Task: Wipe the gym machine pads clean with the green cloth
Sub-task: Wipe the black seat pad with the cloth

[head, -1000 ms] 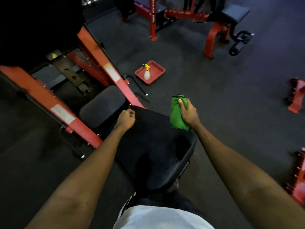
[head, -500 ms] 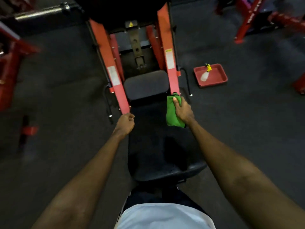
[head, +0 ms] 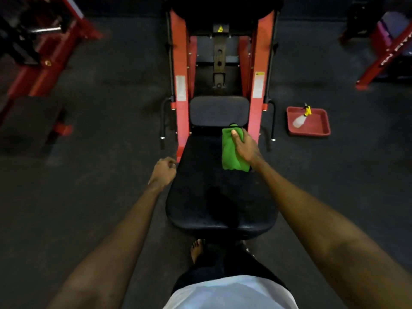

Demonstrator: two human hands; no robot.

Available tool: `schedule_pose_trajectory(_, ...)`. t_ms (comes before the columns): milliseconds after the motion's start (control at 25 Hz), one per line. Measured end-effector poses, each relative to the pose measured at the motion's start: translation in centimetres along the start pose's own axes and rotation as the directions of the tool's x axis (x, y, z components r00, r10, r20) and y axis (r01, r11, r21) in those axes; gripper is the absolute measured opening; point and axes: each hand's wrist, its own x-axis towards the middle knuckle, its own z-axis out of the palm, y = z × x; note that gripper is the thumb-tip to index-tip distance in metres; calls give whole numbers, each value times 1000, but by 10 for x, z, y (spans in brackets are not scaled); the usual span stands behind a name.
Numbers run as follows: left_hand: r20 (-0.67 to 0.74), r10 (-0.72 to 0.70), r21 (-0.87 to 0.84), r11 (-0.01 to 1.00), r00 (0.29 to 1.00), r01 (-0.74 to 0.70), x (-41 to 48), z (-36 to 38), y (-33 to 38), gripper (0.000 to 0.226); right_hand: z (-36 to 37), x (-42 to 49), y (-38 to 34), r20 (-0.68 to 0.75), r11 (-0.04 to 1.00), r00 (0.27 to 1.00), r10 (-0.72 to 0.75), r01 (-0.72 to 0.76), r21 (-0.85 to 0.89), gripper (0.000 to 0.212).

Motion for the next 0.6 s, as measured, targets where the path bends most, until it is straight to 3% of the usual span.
schedule_pose_trajectory(160,-78,-82,-43,996,994,79,-28,11,10,26,-11,14,7,101,996,992,-82,84,-19,47)
schedule_pose_trajectory(280,-167,-218,-108,973,962,202,-58,24,11,25,-23,28,8,259,982,955,-146,170,-76,45)
schedule_pose_trajectory(440,-173,-384,-182,918,907,354,-103,55,1,27,-33,43,11,341,965,921,-187,237,-110,46)
schedule_pose_trajectory(600,-211,-443,-171,894,871,413,-133,80,-12,30,-17,38,10,468,936,865,-180,297,-189,44)
